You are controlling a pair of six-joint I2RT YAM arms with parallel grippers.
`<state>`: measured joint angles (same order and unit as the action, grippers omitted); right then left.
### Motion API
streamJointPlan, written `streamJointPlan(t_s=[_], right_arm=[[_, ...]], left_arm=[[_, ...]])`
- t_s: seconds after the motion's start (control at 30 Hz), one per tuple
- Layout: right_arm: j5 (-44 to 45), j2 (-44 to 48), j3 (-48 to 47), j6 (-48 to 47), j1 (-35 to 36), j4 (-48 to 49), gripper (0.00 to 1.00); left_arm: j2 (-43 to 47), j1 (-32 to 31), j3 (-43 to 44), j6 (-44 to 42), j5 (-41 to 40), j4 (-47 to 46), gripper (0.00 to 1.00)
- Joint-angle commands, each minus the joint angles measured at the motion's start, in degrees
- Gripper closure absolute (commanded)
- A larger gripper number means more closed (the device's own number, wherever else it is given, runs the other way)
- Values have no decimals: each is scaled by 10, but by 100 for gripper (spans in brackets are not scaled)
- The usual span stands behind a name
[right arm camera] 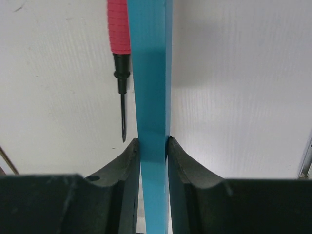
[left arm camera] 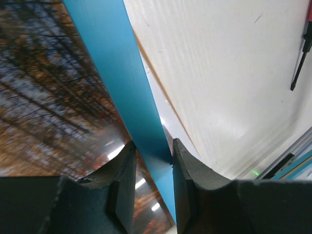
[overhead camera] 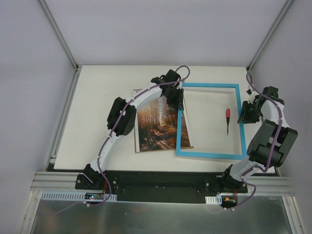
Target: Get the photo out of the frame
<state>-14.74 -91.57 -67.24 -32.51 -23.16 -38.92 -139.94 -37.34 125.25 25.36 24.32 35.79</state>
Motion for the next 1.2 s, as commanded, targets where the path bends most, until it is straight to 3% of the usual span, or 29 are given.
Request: streamJointPlan(t_s=[0.0,0.37,0.9,1.0,1.17], right_arm=[[45,-31,-49,-33,-51,30,100],[55,-107,-93,-53,-83,43,100],[74,-207,-163,-59,-102,72,100],[80,-215,-163,-59,-106,79,100],[76,-220,-158,-55,-111,92,100]], left_arm=[[-9,-10,43,-16,64,21,83],[-66,-39,85,0,95,-5,78],[-94,-44,83,-4,113,-30,56],[-96,-44,84,-3,108,-30,45],[-95,-44,82,-8,101,-29,42]])
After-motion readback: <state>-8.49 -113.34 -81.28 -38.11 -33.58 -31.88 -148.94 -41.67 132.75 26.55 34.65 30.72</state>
